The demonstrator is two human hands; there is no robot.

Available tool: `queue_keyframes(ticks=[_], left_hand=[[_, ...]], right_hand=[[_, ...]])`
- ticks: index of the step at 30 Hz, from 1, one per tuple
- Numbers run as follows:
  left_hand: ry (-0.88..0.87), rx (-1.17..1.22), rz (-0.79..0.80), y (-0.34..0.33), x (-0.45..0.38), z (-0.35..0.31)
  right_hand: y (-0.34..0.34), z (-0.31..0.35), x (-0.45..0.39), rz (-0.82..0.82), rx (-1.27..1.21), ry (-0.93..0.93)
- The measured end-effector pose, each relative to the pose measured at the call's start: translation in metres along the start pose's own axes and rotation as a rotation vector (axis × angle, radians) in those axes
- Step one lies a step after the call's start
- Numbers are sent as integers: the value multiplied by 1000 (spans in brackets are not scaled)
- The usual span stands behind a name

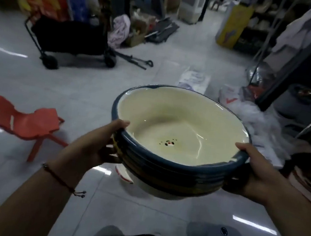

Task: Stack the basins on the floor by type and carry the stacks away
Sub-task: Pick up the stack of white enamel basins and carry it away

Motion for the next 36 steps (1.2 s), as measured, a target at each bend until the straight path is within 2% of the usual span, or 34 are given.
queue_keyframes(ticks=[3,7,16,22,27,36], left_hand=[[-106,-145,158,-25,21,-44],[-140,-221,307,-49,45,-72],[-112,-566,703,-159,109,-57],[-198,-736,969,-226,199,-16],[-219,-845,1079,-265,262,41],[-132,-972,1377,-325,424,180]], right_hand=[[31,-13,51,-39,-167,152],[58,-48,122,-100,-345,297],[116,-181,276,-421,-746,448],[153,-271,366,-586,-936,601],[183,-347,431,-689,-1068,686],[239,-491,562,-906,-1165,697]])
Point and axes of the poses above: each hand's wrist, its own x-axis away from the middle knuckle, its own y-axis out of the back of the hand, z = x × y, the point moved 5 cm from there along -x, towards the middle knuckle, and after that the axes turned 11 degrees about -x, right-handed, at the moved point
